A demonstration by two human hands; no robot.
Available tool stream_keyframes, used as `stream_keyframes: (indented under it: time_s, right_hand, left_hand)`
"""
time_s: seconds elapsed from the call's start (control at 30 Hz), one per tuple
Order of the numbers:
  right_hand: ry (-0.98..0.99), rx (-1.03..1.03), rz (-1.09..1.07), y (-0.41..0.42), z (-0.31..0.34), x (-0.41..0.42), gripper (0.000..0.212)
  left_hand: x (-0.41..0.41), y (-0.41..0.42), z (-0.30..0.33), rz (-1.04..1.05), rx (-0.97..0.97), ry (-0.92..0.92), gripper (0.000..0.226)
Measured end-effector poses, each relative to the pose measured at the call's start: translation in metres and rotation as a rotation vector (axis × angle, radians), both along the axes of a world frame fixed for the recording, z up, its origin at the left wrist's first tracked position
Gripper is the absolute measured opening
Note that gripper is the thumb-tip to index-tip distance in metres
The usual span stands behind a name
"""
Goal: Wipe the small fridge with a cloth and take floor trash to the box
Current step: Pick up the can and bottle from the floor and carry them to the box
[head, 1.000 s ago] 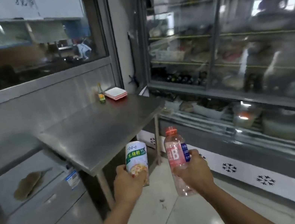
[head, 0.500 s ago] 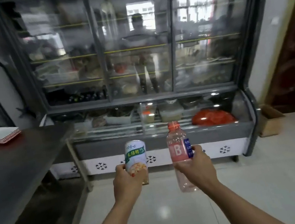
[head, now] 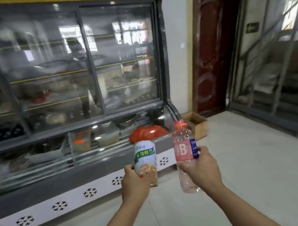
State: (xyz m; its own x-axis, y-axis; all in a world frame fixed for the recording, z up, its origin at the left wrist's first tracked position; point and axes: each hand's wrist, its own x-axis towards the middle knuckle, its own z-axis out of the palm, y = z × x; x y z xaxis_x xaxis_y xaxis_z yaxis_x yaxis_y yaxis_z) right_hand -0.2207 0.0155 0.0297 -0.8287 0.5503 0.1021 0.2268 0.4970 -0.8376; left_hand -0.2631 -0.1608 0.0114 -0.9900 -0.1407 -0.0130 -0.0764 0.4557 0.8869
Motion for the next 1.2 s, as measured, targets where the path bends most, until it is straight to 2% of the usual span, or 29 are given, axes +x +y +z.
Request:
stream_keyframes:
  time_s: [0.27, 0.53, 0.77, 0.9, 1.2]
  right_hand:
    - [-0.017, -0.003, -0.157, 0.157, 0.009, 0.03, 0.069]
    - [0.007, -0.027, -0.332, 0.28, 0.01, 0.035, 0.075]
    - [0.027, -0.014, -0.461, 0.384, 0.007, -0.001, 0.074]
    - [0.03, -0.018, -0.522, 0.435, 0.008, -0.028, 0.074]
    - [0.021, -0.032, -0.619, 0.56, 0.003, -0.077, 0.075]
  left_hand:
    - [0.002, 0.162, 0.008, -0.124, 0.056, 0.013, 0.041]
    - [-0.023, 0.3, 0.012, -0.298, 0.038, 0.016, 0.045]
    - [-0.086, 0.418, 0.002, -0.441, 0.09, 0.03, 0.051]
    - [-0.126, 0.477, 0.001, -0.484, 0.072, 0.023, 0.044]
    - [-0.189, 0.621, 0.001, -0.619, 0.061, 0.035, 0.044]
